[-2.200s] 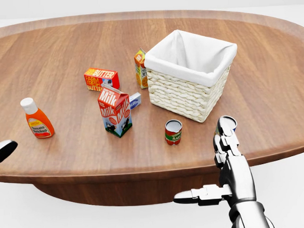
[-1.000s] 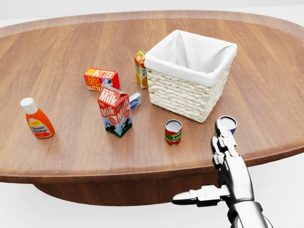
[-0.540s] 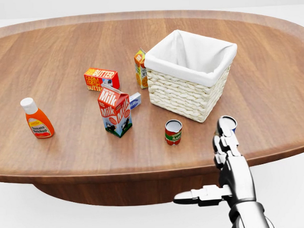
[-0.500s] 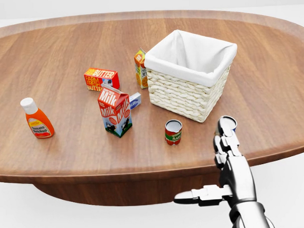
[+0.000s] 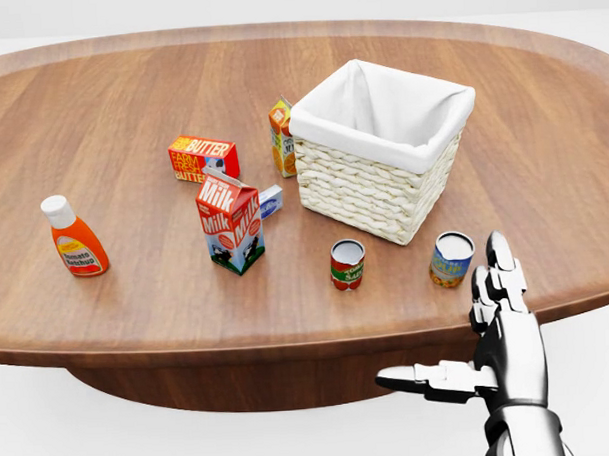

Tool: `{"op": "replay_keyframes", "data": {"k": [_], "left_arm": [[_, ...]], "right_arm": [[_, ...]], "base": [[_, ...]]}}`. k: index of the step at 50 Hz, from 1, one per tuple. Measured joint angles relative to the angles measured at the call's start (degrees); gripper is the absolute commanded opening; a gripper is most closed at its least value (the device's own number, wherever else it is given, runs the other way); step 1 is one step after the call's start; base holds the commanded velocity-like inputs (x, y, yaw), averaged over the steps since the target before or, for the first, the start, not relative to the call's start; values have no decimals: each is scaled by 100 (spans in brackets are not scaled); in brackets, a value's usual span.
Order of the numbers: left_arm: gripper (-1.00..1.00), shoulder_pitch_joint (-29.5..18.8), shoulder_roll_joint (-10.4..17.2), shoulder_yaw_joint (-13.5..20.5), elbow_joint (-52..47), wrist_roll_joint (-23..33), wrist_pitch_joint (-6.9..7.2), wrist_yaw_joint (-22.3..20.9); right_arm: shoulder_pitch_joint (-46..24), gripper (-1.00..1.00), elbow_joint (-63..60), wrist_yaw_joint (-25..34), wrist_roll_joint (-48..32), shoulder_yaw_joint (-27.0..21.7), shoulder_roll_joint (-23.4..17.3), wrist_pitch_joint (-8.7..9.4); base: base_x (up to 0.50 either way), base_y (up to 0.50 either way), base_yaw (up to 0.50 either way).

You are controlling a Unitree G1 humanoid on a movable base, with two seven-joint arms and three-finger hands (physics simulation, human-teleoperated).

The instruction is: Pick up the alphabet soup, and put it in the basket.

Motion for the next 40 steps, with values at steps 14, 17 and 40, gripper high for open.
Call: {"op": "replay_keyframes", "data": {"k": [14, 17, 40], "left_arm": [[100, 14, -2, -5, -13, -7, -3, -29], [100, 18, -4, -5, -17, -6, -3, -37], [100, 33, -8, 6, -49, 11, 21, -51]], "right_arm": [[51, 100, -75, -186, 100, -110, -14, -18], [58, 100, -89, -193, 123, -117, -14, -15], [66, 100, -105, -174, 241, -127, -6, -19]], "base": [[0, 0, 0], [0, 0, 0], [0, -5, 0]]}}
